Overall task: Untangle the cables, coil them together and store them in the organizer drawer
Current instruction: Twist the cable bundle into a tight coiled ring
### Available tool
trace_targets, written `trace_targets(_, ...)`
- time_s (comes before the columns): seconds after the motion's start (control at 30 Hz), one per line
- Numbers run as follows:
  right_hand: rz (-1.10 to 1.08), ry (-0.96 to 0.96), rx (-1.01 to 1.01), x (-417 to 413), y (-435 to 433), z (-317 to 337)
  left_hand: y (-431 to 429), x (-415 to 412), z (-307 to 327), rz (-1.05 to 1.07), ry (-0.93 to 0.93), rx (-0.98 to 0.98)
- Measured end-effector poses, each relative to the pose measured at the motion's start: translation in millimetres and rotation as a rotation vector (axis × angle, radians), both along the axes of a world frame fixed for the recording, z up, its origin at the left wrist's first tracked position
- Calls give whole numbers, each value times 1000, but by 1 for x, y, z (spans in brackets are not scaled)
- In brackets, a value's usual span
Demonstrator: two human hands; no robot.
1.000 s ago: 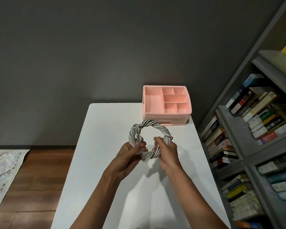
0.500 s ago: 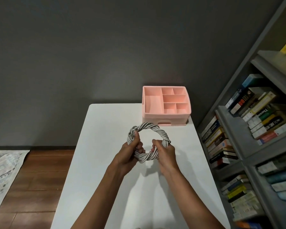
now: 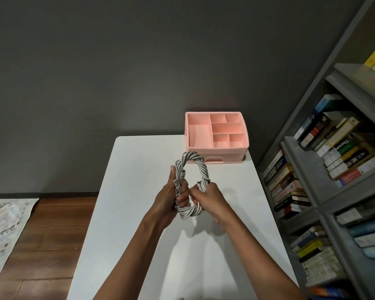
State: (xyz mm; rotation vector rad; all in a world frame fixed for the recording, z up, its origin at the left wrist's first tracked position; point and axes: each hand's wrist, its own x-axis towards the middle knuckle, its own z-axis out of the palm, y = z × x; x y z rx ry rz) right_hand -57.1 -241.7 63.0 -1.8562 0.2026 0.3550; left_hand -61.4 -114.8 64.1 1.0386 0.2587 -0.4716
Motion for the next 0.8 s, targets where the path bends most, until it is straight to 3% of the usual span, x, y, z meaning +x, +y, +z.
trace_targets(0.1, 111, 10, -28, 2, 1, 0, -1, 1, -4, 49, 60, -21)
trace_targets(0.23, 71, 15, 10, -1, -5, 3, -1, -1, -5, 33, 54, -12)
trace_targets(0.47, -212, 165, 583, 0, -7, 3, 6, -3, -8, 27, 63, -206)
trace_targets(0.57, -288, 228, 736, -1, -8, 4, 6, -5, -9, 1, 42, -217)
trace_targets(0.8, -301, 169, 732, -5, -3, 5, 15, -5, -16, -17, 135, -214)
